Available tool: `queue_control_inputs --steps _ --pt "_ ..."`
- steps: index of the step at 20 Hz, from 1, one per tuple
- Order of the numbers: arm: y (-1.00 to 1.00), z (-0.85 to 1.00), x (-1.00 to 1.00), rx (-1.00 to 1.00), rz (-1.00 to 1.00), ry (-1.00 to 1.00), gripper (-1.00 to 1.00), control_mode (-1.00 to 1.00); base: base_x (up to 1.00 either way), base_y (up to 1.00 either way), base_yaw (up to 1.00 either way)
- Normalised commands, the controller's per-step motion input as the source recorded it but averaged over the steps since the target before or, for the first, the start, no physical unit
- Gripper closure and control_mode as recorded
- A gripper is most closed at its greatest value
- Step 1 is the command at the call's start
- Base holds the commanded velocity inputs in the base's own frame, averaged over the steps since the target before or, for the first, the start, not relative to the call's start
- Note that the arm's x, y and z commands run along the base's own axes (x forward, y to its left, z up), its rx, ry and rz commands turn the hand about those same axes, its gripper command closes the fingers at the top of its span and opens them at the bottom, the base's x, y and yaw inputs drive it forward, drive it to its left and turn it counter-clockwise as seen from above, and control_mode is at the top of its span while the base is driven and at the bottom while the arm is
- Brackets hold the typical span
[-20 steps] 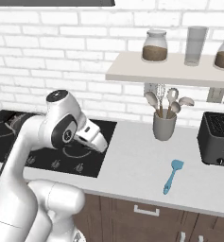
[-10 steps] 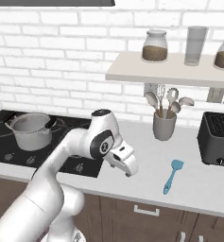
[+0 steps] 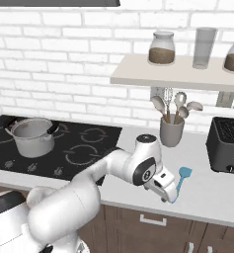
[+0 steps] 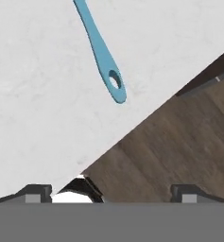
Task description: Put the squash and broccoli in the pot. Retrieve the spatula and lightly stir the vegetables in the pot.
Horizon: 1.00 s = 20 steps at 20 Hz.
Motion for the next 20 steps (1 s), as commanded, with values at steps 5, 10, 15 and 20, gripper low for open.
queue_control_inputs --steps 5,10,15,20 --pt "-0.73 -0.38 0.61 0.06 0.00 0.01 -1.00 -1.00 0.00 0.00 0.00" --pt "-0.48 -0.45 0.53 0.03 0.03 0.01 -1.00 -1.00 0.00 0.00 0.00" --pt "-0.29 -0.45 0.39 0.02 0.04 0.02 -1.00 -1.00 0.00 0.00 0.00" --pt "-0.04 -0.44 0.17 0.00 0.00 0.00 1.00 -1.00 0.00 0.00 0.00"
